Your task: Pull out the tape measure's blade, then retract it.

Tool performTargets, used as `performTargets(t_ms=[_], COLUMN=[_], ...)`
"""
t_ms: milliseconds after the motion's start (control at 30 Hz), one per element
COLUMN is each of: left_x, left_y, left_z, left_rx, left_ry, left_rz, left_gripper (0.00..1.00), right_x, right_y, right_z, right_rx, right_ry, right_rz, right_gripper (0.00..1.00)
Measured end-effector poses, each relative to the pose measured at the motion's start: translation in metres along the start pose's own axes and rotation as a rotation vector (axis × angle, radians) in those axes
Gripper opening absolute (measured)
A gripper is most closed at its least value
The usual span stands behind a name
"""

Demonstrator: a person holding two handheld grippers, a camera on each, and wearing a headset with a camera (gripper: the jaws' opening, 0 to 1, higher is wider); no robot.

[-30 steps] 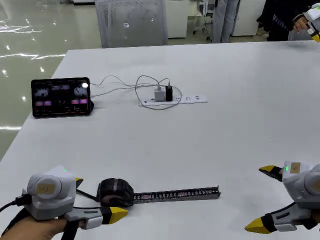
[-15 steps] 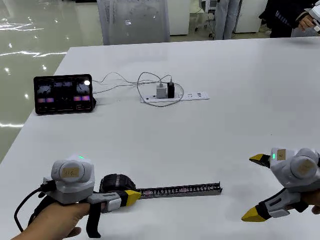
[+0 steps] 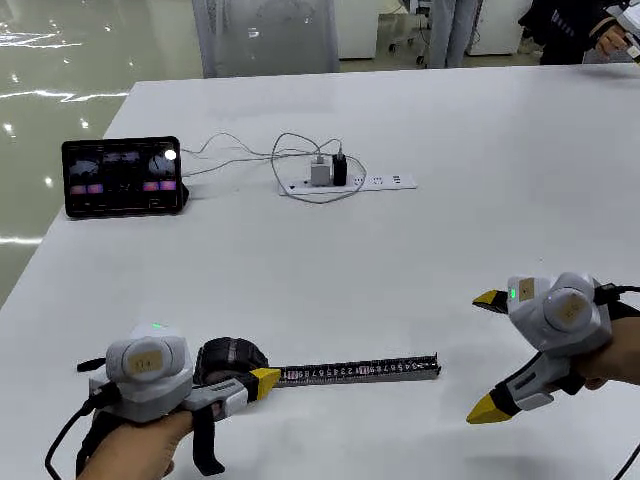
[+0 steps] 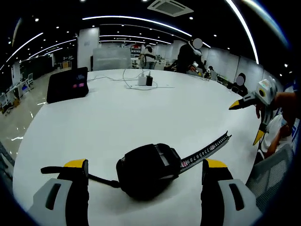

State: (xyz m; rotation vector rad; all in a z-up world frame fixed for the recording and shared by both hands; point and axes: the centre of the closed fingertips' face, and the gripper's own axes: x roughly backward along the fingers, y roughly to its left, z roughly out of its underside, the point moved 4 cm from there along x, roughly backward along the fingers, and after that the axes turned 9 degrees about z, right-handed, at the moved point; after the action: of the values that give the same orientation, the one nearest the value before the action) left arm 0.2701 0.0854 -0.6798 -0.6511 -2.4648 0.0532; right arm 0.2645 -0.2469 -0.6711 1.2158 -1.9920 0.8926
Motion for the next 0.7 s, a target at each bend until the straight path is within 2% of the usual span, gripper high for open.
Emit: performTargets(t_ms=[133,200,300,333,433,533,600,700], left_x=[0.000,0.000,-0.001,-0.002,-0.003,-0.005,-0.006,-0.011], left_y=[0.002,0.004,0.008,0.011,0.018,0.023,0.022,0.016], left_z=[-0.003,-0.007,-0.004,0.000,0.010,0.011,0.009,0.008], left_rx=[-0.023,-0.020,0.009,0.012,0.023,0.037,0.010,-0.038], left_ry=[-0.033,-0.073,-0.097,-0.116,-0.102,-0.106,-0.117,-0.106], left_rz=[-0.046,-0.063,-0.080,-0.097,-0.122,-0.129,-0.125,-0.122], left_gripper=[0.99,0.99,0.99,0.99,0.99,0.99,0.99,0.99], right_x=[-0.008,-0.012,-0.018,-0.021,-0.026,-0.032,-0.036,-0.041], right_y=[0.000,0.002,0.003,0.003,0.004,0.002,0.001,-0.001], right_z=[-0.002,-0.003,-0.004,-0.003,-0.003,-0.002,-0.002,-0.001], right_rx=[0.014,0.020,0.040,0.042,0.054,0.057,0.050,0.052], right_ry=[0.011,0.013,0.029,0.039,0.042,0.056,0.056,0.061], right_rz=[-0.017,-0.030,-0.050,-0.057,-0.074,-0.082,-0.089,-0.091], right_gripper=[0.99,0.99,0.99,0.99,0.99,0.97,0.95,0.90])
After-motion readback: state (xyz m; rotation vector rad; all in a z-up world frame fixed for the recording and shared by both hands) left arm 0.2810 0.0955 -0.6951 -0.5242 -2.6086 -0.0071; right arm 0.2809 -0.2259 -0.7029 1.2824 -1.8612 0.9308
